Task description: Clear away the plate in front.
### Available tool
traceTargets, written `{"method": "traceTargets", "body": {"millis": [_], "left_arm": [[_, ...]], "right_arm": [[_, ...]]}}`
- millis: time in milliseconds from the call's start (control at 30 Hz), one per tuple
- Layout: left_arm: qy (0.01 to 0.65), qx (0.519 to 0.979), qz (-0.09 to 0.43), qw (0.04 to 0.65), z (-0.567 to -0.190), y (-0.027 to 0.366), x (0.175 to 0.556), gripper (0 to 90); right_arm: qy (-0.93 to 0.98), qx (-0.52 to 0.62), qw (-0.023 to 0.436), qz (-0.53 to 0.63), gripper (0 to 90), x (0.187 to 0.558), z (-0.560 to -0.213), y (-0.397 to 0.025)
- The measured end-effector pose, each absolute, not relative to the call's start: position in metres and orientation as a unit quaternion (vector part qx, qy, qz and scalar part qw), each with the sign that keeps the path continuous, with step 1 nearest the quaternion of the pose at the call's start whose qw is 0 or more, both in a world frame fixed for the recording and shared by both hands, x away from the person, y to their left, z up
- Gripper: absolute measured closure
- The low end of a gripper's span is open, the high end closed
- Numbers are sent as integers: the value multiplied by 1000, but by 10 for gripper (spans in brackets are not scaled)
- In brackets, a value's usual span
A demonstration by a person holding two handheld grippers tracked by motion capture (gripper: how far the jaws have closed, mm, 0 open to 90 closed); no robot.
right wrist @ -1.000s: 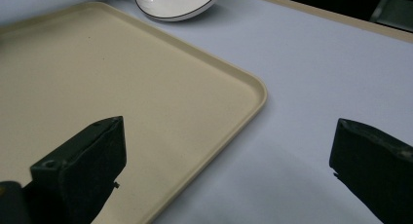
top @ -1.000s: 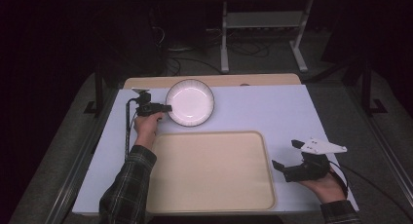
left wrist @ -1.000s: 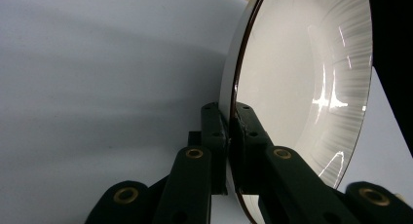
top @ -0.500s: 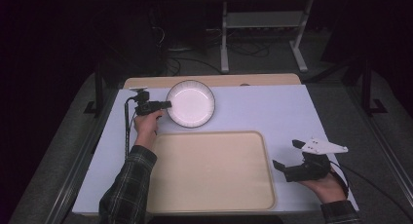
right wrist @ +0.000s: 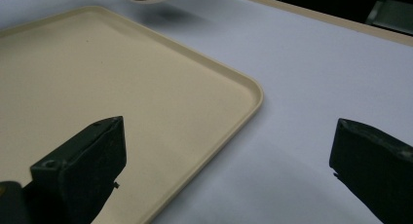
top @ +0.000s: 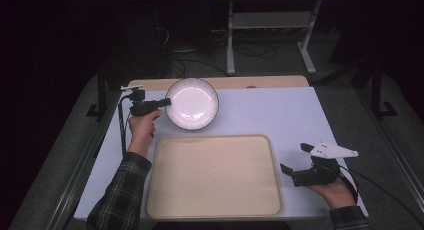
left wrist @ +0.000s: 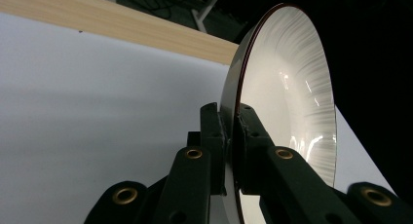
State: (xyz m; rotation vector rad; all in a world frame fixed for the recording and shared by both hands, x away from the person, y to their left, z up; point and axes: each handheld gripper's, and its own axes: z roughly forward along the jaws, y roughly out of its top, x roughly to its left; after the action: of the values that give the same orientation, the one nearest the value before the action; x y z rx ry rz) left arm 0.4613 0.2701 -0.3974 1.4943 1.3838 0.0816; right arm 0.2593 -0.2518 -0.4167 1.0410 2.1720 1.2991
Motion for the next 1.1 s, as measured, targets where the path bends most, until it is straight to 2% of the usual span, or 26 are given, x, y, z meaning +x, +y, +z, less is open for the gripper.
{"method": "traceTargets", "body": {"millis": [533,1100], "left_arm": [[538,660,31,524,-380,274,427,846],[487,707,-2,513,-381,254,390,846]], "right_arm": [[777,374,203,465,0,259,-417,-252],[776,375,204,463,0,259,-417,-251]]}}
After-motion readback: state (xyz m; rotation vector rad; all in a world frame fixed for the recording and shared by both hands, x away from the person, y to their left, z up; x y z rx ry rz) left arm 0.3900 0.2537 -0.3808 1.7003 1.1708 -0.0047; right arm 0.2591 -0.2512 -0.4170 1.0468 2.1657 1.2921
